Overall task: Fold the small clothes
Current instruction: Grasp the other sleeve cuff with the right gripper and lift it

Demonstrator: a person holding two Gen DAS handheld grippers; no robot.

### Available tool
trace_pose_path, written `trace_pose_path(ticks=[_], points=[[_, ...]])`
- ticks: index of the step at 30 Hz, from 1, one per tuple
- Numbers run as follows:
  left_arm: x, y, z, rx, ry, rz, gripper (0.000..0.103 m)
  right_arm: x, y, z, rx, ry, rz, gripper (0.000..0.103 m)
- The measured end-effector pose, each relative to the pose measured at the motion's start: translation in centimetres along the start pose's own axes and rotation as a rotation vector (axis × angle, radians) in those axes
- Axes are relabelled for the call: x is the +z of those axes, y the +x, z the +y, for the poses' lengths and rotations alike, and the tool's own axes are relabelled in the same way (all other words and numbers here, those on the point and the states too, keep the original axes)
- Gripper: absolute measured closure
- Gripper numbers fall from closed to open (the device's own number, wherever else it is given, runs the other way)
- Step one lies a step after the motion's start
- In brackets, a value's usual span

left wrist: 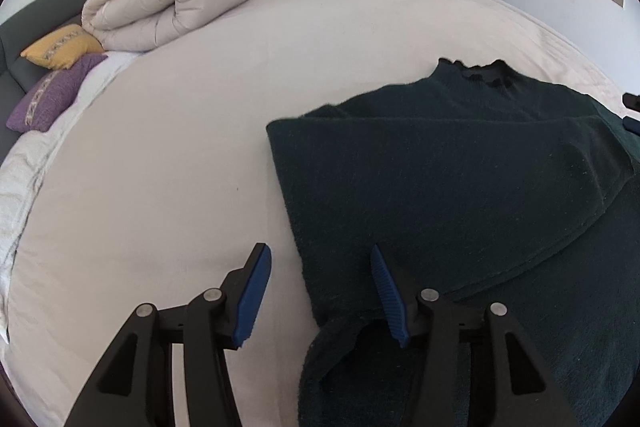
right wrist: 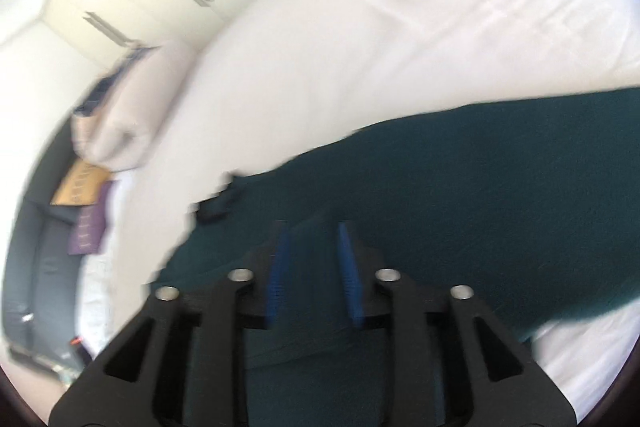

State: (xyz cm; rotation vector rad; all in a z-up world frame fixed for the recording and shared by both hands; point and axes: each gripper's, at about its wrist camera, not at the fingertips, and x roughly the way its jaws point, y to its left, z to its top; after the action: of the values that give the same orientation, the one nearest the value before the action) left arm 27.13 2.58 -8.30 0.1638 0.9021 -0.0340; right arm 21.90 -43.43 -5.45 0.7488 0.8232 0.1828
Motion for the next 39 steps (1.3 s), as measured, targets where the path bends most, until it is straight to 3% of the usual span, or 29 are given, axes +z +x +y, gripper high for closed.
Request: trace_pose_path(ticks=[1, 4, 5, 6, 8, 11, 13, 14, 16, 17, 18, 23, 25, 27, 33, 39], points=[[0.1, -0.1, -0.4, -0.002, 0.011, -0.007, 0.048, -0.5, 0.6, 0.8, 0.029, -0.022, 0.024, 0.057], [-0.1, 0.9, -1.2, -0.006, 0.038, 0.03, 0.048, -2.5, 4.2, 2.3, 0.111, -0.038, 0.157, 0.057], [-0.1, 1.3, -0.8, -0.02, 0.018, 0.037, 0.043, -3.0, 5.7, 1.7, 0.106, -0.007, 0.199, 0.057], [-0.2, 1.5, -0.3, -0.028, -0.01, 0.042, 0.033, -3.2, 6.4, 1.0, 0.099, 0.016, 0.206, 0.057], [-0.2, 2.1, 1.4, -0.058, -0.087, 0.061, 0.023, -3.1, 6.4, -1.4, 0.156, 0.09, 0.16, 0.067], [-0.2, 2.1, 2.4, -0.09, -0.133, 0.068, 0.021, -2.0, 3.1, -4.9, 0.125, 0.197, 0.038, 0.07], [-0.2, 1.2, 2.5, -0.097, -0.157, 0.056, 0.022, -1.4, -0.7, -7.1, 0.033, 0.253, -0.066, 0.061], [-0.3, 0.4, 2.5, -0.117, -0.179, 0.038, 0.022, -1.3, -3.1, -8.3, 0.032, 0.279, -0.129, 0.06], [-0.2, -1.0, 2.3, -0.167, -0.2, 0.001, 0.022, -1.7, -8.4, -10.9, 0.017, 0.333, -0.254, 0.042], [-0.2, -1.9, 1.8, -0.19, -0.201, -0.014, 0.022, -2.0, -10.3, -12.0, 0.001, 0.353, -0.296, 0.039], [-0.2, -2.5, 1.4, -0.217, -0.202, -0.023, 0.022, -2.7, -13.4, -14.0, -0.014, 0.391, -0.361, 0.036], [-0.6, -4.5, -0.1, -0.35, -0.245, -0.01, 0.02, -5.9, -22.1, -23.6, -0.047, 0.638, -0.497, 0.036], [-0.7, -4.7, -0.8, -0.398, -0.272, 0.006, 0.016, -7.6, -24.5, -27.1, -0.006, 0.733, -0.55, 0.037], [-1.2, -4.5, -1.6, -0.467, -0.32, 0.038, 0.013, -8.1, -25.4, -28.3, 0.058, 0.753, -0.57, 0.037], [-1.9, -4.6, -4.6, -0.525, -0.352, 0.09, 0.013, -6.3, -22.7, -27.5, 0.043, 0.739, -0.525, 0.036], [-2.0, -5.6, -5.9, -0.553, -0.316, 0.099, 0.013, -3.5, -20.9, -28.1, 0.034, 0.818, -0.549, 0.039]])
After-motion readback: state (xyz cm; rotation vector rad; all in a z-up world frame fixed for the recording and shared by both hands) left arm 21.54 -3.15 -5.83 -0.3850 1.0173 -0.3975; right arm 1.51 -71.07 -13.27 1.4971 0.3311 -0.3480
